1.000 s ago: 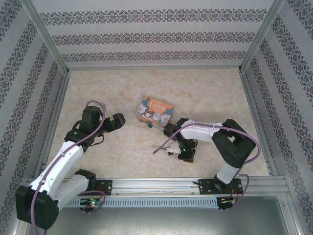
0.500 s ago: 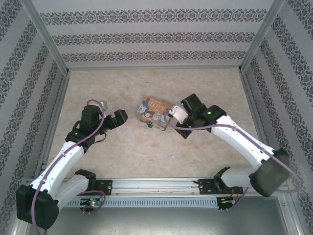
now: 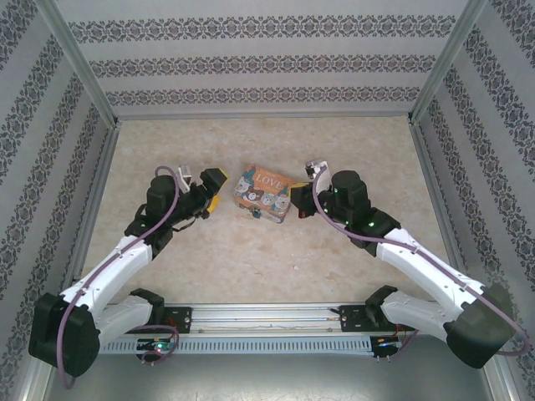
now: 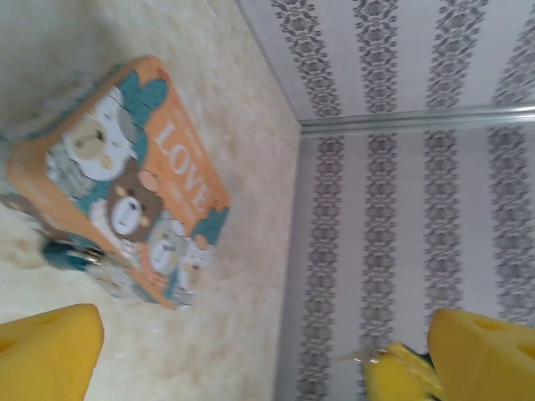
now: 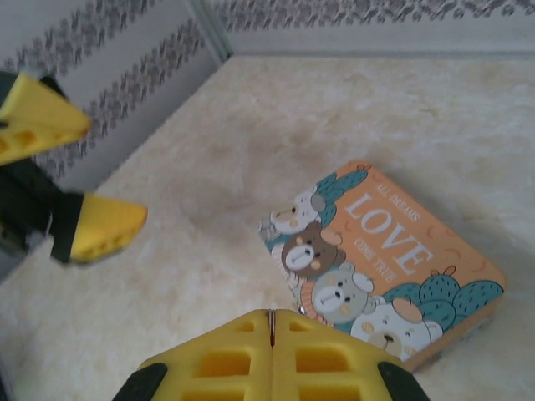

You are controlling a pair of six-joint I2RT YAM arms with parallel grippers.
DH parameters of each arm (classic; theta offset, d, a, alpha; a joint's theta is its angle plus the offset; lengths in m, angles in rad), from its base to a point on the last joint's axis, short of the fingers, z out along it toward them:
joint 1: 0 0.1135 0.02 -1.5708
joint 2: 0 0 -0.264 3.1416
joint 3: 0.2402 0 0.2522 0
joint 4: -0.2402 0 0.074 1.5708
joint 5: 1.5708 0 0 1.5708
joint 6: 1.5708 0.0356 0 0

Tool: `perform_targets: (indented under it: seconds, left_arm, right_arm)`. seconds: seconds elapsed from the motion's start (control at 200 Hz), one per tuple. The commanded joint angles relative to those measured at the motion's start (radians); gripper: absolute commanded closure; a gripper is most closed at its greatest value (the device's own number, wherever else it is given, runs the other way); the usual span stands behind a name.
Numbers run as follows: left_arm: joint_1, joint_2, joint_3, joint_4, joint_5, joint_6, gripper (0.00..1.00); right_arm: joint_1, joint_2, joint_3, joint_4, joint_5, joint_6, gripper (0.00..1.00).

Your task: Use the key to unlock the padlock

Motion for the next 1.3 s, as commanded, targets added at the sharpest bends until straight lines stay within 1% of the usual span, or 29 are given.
perform_targets:
  seconds: [0.0,0.075,0.145,0.255,0.36,0.455,0.605,0.729,0.854,1.079,1.299]
  left_arm:
    - [-0.046,0.015,-0.046,0.224,-0.084,-0.276,0.00]
    - [-0.079,0.022,-0.078,0.286,-0.151,-0.373,0.01]
    - [-0.107,0.033,-0.090,0.341,-0.198,-0.413,0.04]
    - [-0.136,0.069,-0.073,0.390,-0.204,-0.416,0.07]
    - [-0.174,0.139,-0.068,0.519,-0.212,-0.468,0.12]
    - [-0.218,0.217,-0.052,0.634,-0.222,-0.538,0.13]
    - [-0.291,0.315,-0.007,0.736,-0.248,-0.604,0.13]
    - [-0.331,0.365,-0.023,0.821,-0.326,-0.654,0.22]
    - [-0.351,0.370,-0.037,0.828,-0.372,-0.671,0.24]
    - [-0.356,0.354,-0.044,0.802,-0.391,-0.673,0.29]
    - [-0.356,0.356,-0.076,0.824,-0.422,-0.677,0.40]
  right_arm:
    - [0.038,-0.014,-0.063,0.300,0.114,0.100,1.00]
    - [0.063,-0.003,-0.112,0.417,0.160,0.130,1.00]
    - [0.081,0.018,-0.144,0.509,0.179,0.160,1.00]
    - [0.120,0.062,-0.160,0.602,0.199,0.176,1.00]
    - [0.142,0.105,-0.163,0.677,0.195,0.186,1.00]
    - [0.156,0.148,-0.158,0.735,0.190,0.187,1.00]
    - [0.168,0.211,-0.138,0.777,0.182,0.180,1.00]
    - [0.174,0.258,-0.122,0.782,0.177,0.181,1.00]
    - [0.177,0.289,-0.126,0.800,0.176,0.183,1.00]
    - [0.180,0.316,-0.123,0.808,0.158,0.184,1.00]
    - [0.181,0.302,-0.131,0.805,0.149,0.181,1.00]
